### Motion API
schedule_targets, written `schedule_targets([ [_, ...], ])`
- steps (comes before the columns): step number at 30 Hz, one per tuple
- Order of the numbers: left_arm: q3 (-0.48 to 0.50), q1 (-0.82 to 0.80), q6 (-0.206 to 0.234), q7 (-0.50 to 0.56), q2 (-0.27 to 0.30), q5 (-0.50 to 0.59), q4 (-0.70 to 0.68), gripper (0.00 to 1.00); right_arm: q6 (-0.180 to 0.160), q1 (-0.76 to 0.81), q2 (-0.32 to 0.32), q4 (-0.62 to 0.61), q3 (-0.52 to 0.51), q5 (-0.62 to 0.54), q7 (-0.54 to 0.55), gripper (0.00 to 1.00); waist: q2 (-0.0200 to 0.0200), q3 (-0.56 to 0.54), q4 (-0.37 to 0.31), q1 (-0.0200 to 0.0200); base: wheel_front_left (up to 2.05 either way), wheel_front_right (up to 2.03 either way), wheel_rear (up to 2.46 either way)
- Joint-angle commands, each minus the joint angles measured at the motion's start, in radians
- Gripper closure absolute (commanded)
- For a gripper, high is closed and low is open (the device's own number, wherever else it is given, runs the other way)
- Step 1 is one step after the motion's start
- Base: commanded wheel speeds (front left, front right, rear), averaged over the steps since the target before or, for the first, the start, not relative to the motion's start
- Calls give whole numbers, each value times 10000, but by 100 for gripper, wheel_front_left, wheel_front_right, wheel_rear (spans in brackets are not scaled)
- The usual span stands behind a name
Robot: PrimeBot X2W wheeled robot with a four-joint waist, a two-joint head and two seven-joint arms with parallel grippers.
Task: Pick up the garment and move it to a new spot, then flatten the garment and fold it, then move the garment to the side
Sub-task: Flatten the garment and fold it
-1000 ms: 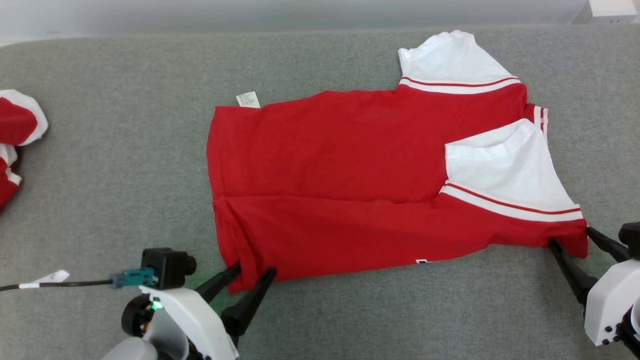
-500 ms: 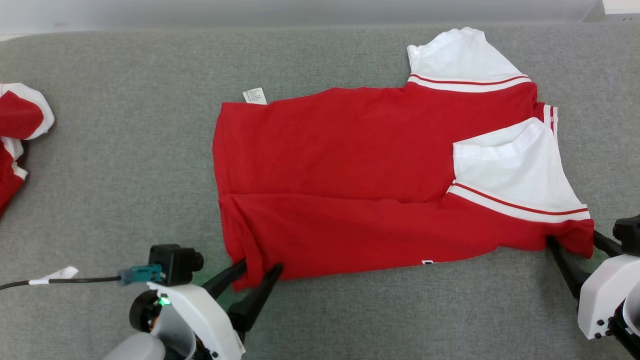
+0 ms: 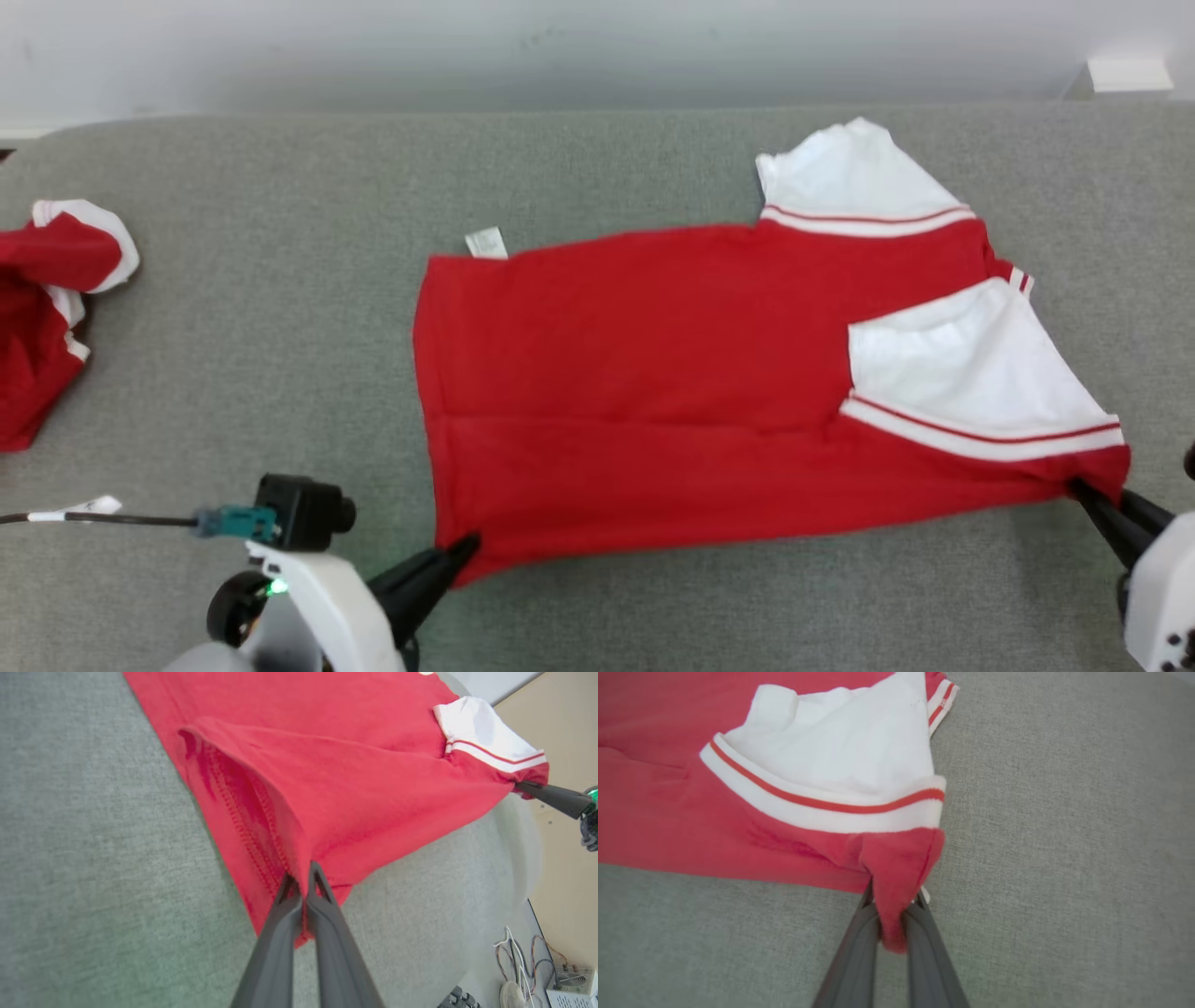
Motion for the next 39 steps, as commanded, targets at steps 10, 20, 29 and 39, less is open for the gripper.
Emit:
schedule_targets([
  [10, 48, 1778, -419, 622, 1456, -1265, -1307, 86, -29, 2836, -757, -2129, -875, 1126, 1975, 100, 0, -604, -320, 0, 0, 0, 0],
  [20, -266, 2420, -53, 206, 1435, -770, -1235, 0, -28, 3091, -337, -2411, -1280, 293, 1993, 0, 0, -554, -271, 0, 0, 0, 0],
  [29, 1316, 845, 770, -333, 1925, -510, -1941, 0, -26, -392, -255, -3286, -1637, -238, 1993, 0, 0, 875, 63, 0, 0, 0, 0],
  [39, 1093, -2285, 584, -204, 461, 355, -312, 0, -28, -5356, 1039, 600, 207, -2760, 1483, 0, 0, 2670, 584, 0, 0, 0, 0],
])
